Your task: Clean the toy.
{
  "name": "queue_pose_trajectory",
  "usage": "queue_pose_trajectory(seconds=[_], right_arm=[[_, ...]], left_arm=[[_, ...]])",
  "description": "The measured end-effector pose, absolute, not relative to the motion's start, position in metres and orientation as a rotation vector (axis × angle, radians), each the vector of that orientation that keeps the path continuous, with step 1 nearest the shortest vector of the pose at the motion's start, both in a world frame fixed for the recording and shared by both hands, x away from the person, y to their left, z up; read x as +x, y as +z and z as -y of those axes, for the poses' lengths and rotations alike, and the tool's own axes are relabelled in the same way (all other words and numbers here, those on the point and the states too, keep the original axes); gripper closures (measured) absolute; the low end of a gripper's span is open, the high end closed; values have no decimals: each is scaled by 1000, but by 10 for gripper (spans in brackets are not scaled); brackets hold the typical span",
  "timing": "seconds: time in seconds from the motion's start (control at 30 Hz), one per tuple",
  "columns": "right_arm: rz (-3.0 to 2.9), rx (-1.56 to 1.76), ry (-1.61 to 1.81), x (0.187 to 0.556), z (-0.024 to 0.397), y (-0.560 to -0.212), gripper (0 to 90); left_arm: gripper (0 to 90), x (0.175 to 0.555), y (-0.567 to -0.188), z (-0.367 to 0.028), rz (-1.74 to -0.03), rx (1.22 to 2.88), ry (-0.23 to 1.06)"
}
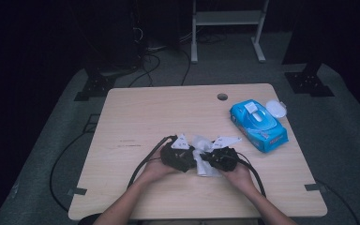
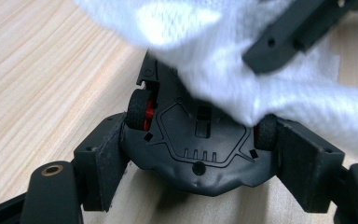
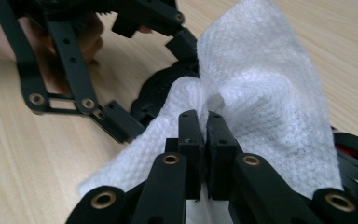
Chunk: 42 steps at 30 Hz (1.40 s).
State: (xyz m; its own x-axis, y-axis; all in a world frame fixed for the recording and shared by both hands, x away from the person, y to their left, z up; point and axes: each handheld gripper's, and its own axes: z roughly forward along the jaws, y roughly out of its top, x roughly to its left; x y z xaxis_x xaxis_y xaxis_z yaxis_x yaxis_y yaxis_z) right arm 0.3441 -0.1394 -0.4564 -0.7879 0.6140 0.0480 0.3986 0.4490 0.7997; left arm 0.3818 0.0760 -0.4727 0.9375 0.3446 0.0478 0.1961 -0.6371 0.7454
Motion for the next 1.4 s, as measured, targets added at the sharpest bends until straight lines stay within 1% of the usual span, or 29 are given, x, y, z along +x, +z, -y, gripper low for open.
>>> queue_pose_trajectory(seconds=[0.17,0.2,0.23,0.27,0.3,0.47,0.57,0.67,0.9,1.17,1.4], right_arm=[[-2393,982,1225,350,173,-455,858],[-2393,982,1225,350,173,-455,858],[-2361,1020,1199,349,190,-454,858],[-2361,1020,1199,349,190,-454,858],[-2349,1073,1213,349,201,-454,858],[-2355,1062,1213,347,199,-455,858],[-2390,1002,1224,345,180,-456,858],[-2385,977,1207,344,176,-455,858],[-2332,1077,1219,350,198,-457,858],[-2382,975,1219,345,175,-456,858],[-2317,1023,1150,350,192,-455,856]], left_arm=[[239,383,-472,-78,-392,2272,232],[239,383,-472,-78,-392,2272,232],[239,383,-472,-79,-392,2271,231],[239,383,-473,-78,-393,2271,231],[239,384,-473,-78,-397,2270,227],[239,384,-473,-78,-402,2267,229],[239,384,-473,-78,-400,2268,229],[239,385,-472,-80,-405,2267,224],[239,386,-473,-81,-415,2261,220],[239,385,-472,-81,-410,2263,218],[239,385,-469,-84,-409,2249,223]])
